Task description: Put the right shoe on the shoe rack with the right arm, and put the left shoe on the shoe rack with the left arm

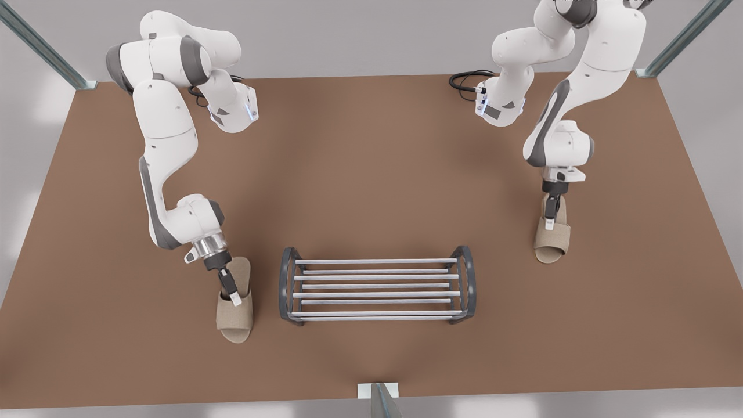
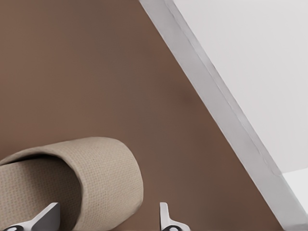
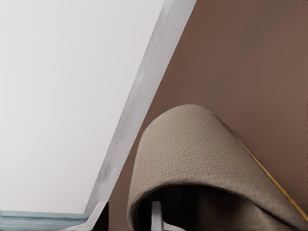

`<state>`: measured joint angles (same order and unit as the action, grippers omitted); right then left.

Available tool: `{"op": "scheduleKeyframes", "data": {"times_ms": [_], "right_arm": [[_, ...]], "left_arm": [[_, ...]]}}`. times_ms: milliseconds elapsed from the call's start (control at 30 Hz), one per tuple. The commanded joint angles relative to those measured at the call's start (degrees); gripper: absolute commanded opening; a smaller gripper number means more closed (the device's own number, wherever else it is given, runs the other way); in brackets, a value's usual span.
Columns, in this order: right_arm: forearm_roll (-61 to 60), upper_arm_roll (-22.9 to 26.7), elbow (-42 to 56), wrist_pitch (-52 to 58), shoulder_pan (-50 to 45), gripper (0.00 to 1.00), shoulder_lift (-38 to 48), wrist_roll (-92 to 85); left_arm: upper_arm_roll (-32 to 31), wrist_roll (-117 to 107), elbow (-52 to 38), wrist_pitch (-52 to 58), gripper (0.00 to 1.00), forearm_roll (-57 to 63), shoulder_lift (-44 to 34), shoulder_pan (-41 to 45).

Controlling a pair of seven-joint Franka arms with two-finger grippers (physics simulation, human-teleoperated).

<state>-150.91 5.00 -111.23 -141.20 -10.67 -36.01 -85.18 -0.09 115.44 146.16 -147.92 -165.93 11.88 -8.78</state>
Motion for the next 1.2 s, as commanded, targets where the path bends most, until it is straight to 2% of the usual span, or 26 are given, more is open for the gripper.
{"op": "scheduleKeyframes", "data": {"times_ms": [0, 100, 300, 367, 400, 500, 533, 567, 667, 767, 800, 867, 967, 1033, 1067, 1167], "right_arm": [[0.00, 0.01, 0.22, 0.05, 0.04, 0.37, -0.20, 10.65], [-0.08, 0.01, 0.40, 0.05, 0.04, 0.26, -0.29, 10.65], [-0.08, -0.08, 0.93, -0.22, 0.21, 0.21, -0.11, 10.65], [0.00, -0.08, 1.19, -0.74, 0.21, 0.21, 0.77, 10.65], [0.09, -0.08, 1.28, -1.88, 0.30, 0.21, 2.17, 10.56], [0.18, -3.24, 0.84, -11.73, 0.83, 0.21, 9.55, 10.47], [0.18, -4.91, 0.49, -14.89, 0.74, 0.21, 12.01, 10.12], [0.00, -7.55, 0.49, -20.95, 0.74, 0.21, 15.61, 10.30], [0.00, -13.70, 1.37, -39.94, 0.04, 0.21, 27.30, 14.86], [-0.26, -16.17, 1.45, -51.98, -3.47, 0.21, 34.60, 17.68], [0.00, -16.17, 3.38, -56.81, -6.37, 0.21, 34.43, 18.91], [0.09, -15.73, 4.44, -57.52, -9.80, 0.21, 33.90, 20.32], [2.55, -7.03, 10.94, -57.61, -22.37, 0.21, 28.89, 20.32], [2.73, -4.30, 15.86, -57.70, -26.41, 0.21, 24.24, 20.32], [2.82, -3.86, 19.73, -60.07, -27.91, 0.21, 21.34, 20.32], [6.42, -3.07, 23.34, -60.07, -28.53, 0.21, 16.33, 20.40]], "left_arm": [[0.00, -3.81, -0.79, -0.26, 1.00, -0.01, 0.69, -0.01], [0.00, -4.08, -2.19, -0.44, 1.00, -0.01, 1.65, -0.01], [0.00, -5.75, -6.32, -0.88, 1.00, -0.01, 4.91, -0.01], [0.00, -5.75, -6.41, -0.96, 0.88, -0.01, 4.91, -0.01], [0.00, -5.75, -6.41, -1.05, 0.88, -0.01, 4.99, -0.01], [0.00, -5.92, -6.41, -1.05, 0.88, -0.01, 4.99, -0.01], [0.00, -6.54, -6.50, -1.05, 0.76, -0.01, 5.35, -0.01], [0.00, -6.54, -6.85, -1.05, 0.73, -0.01, 5.61, -0.01], [0.00, -6.63, -6.85, -0.96, 0.74, -0.01, 5.70, -0.01], [-0.09, -7.94, -7.99, -1.05, 0.74, -0.01, 6.75, -0.01], [-0.79, -8.91, -8.08, -1.05, 0.74, -0.01, 6.84, -0.01], [-0.79, -9.35, -8.08, -0.96, 0.74, -0.01, 6.93, -0.01], [-0.79, -9.26, -8.78, 0.09, 0.75, 0.16, 7.02, -0.01], [-0.79, -9.35, -8.96, -0.08, 0.65, 0.08, 7.37, -0.01], [-0.79, -9.44, -8.96, -0.08, 0.66, 0.08, 7.72, -0.01], [-0.79, -9.53, -9.84, -0.61, 0.63, 0.08, 8.42, -0.01]]}}
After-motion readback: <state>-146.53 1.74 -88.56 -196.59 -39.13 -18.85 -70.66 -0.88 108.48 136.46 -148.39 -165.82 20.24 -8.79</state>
